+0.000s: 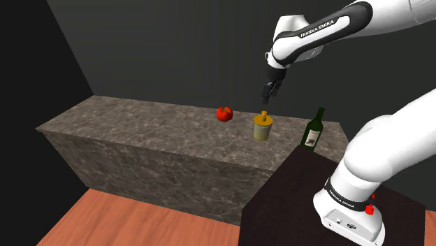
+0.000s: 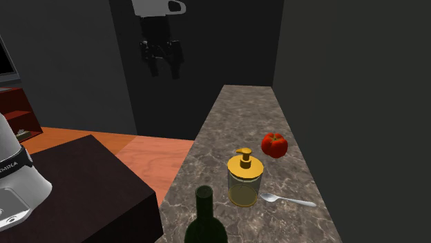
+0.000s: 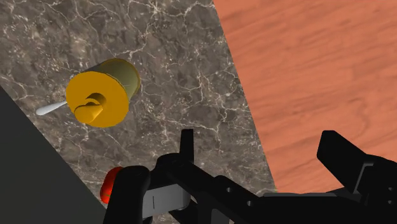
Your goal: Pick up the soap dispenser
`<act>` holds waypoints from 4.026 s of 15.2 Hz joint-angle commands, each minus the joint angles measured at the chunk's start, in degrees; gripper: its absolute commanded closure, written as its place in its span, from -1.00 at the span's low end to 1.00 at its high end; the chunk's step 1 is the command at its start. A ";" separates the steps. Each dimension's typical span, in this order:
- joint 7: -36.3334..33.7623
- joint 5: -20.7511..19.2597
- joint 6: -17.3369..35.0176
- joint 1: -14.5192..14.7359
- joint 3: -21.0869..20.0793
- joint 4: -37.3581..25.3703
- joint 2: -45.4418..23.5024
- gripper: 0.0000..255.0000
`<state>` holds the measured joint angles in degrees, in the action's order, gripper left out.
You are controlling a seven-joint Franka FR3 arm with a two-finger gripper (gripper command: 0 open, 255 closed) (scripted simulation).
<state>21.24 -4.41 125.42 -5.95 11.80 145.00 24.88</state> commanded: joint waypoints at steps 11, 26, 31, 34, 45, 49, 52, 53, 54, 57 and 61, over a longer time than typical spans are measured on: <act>15.74 10.33 17.00 -0.92 8.84 -8.83 -26.01 -1.00; 34.26 29.44 21.86 -13.14 3.80 -32.97 -57.74 -1.00; 35.55 30.97 24.23 -14.16 2.40 -33.71 -60.86 -1.00; 35.95 31.43 24.96 -14.49 1.95 -34.00 -61.87 -1.00; 35.70 31.14 24.50 -14.28 2.24 -33.81 -61.23 1.00; 34.68 29.94 22.62 -13.45 3.36 -33.17 -58.71 1.00; 33.89 28.98 21.16 -12.86 4.19 -32.81 -56.87 1.00; 33.62 28.65 20.67 -12.66 4.45 -32.72 -56.27 1.00; 33.35 28.32 20.17 -12.47 4.72 -32.64 -55.67 1.00; 32.53 27.31 18.64 -11.93 5.48 -32.47 -53.91 1.00; 31.93 26.57 17.52 -11.56 6.01 -32.42 -52.68 1.00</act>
